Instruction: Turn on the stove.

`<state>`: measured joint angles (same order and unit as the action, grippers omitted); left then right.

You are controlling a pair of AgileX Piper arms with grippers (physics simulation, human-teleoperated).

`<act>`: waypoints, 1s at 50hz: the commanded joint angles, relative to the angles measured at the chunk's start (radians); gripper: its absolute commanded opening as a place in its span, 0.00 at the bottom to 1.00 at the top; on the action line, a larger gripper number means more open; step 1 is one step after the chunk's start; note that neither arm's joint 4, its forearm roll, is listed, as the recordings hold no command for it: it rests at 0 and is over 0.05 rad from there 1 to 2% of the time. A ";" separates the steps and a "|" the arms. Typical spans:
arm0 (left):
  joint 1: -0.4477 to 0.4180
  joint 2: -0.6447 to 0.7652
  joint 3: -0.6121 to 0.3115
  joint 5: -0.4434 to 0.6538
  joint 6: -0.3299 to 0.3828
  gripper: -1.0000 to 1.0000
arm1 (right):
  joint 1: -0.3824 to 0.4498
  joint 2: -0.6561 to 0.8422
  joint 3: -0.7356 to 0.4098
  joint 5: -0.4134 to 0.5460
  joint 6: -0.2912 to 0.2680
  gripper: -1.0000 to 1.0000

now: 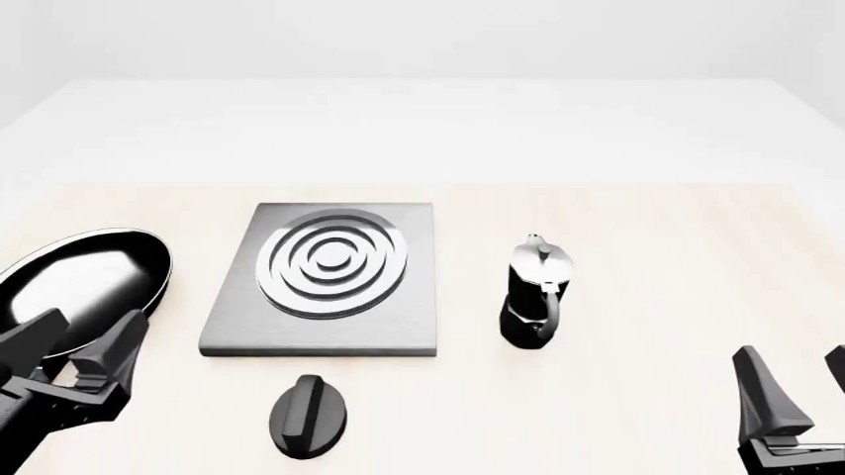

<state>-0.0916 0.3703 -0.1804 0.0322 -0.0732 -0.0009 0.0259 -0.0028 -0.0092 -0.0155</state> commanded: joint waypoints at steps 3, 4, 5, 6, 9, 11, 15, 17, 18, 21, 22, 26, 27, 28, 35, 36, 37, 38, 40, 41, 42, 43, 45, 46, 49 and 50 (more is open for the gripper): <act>-0.114 0.145 -0.097 0.059 -0.052 1.00 | 0.000 0.014 0.001 -0.007 -0.011 1.00; -0.113 0.154 -0.106 0.061 -0.040 1.00 | 0.000 0.011 0.000 -0.006 -0.010 1.00; -0.113 0.154 -0.106 0.061 -0.040 1.00 | 0.000 0.011 0.000 -0.006 -0.010 1.00; -0.113 0.148 -0.111 0.064 -0.040 1.00 | 0.000 0.013 0.000 -0.007 -0.010 1.00; -0.171 0.168 -0.129 0.077 -0.036 1.00 | -0.001 0.013 0.000 -0.006 -0.011 1.00; -0.166 0.184 -0.131 0.086 -0.039 1.00 | -0.004 0.009 0.001 -0.003 -0.012 1.00; -0.194 0.193 -0.130 0.098 -0.026 1.00 | -0.003 0.015 0.001 -0.008 -0.013 1.00; -0.207 0.181 -0.131 0.112 -0.021 1.00 | -0.002 0.008 -0.001 -0.004 -0.009 1.00; -0.207 0.181 -0.131 0.112 -0.021 1.00 | -0.002 0.008 -0.001 -0.004 -0.009 1.00; -0.230 0.187 -0.127 0.116 -0.021 1.00 | -0.002 -0.004 0.000 0.003 -0.008 1.00; -0.245 0.218 -0.126 0.111 -0.043 1.00 | -0.001 -0.006 0.000 0.003 -0.008 1.00; -0.265 0.242 -0.125 0.101 -0.057 1.00 | 0.002 -0.008 0.000 0.004 -0.011 1.00; -0.273 0.248 -0.126 0.099 -0.066 1.00 | 0.002 -0.009 0.000 0.005 -0.008 1.00; -0.285 0.262 -0.126 0.094 -0.077 1.00 | 0.001 -0.010 0.000 0.007 -0.006 1.00; -0.309 0.282 -0.113 0.066 -0.056 1.00 | 0.000 -0.022 -0.001 0.012 -0.005 1.00; -0.306 0.289 -0.111 0.060 -0.056 1.00 | 0.000 -0.023 0.000 0.011 -0.004 1.00; -0.315 0.296 -0.113 0.057 -0.060 1.00 | 0.000 -0.023 0.000 0.010 -0.005 1.00; -0.317 0.301 -0.113 0.052 -0.052 1.00 | 0.001 -0.022 0.000 0.011 -0.005 1.00; -0.318 0.305 -0.114 0.049 -0.053 1.00 | 0.001 -0.022 0.000 0.011 -0.003 1.00; -0.327 0.315 -0.115 0.044 -0.053 1.00 | 0.002 -0.022 -0.001 0.011 -0.002 1.00; -0.330 0.317 -0.114 0.042 -0.052 1.00 | 0.002 -0.022 -0.001 0.011 -0.003 1.00; -0.334 0.327 -0.112 0.033 -0.055 1.00 | 0.002 -0.022 0.000 0.011 -0.003 1.00; -0.339 0.348 -0.109 0.023 -0.065 1.00 | 0.002 -0.022 0.000 0.011 -0.003 1.00; -0.344 0.365 -0.105 0.009 -0.065 1.00 | 0.001 -0.023 0.000 0.011 -0.002 1.00; -0.358 0.408 -0.100 -0.018 -0.086 1.00 | 0.002 -0.023 0.000 0.011 -0.001 1.00; -0.358 0.408 -0.100 -0.019 -0.086 1.00 | 0.002 -0.023 0.000 0.011 -0.001 1.00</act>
<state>-0.4136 0.7012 -0.2901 0.0636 -0.1388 0.0001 0.0063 -0.0030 0.0004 -0.0190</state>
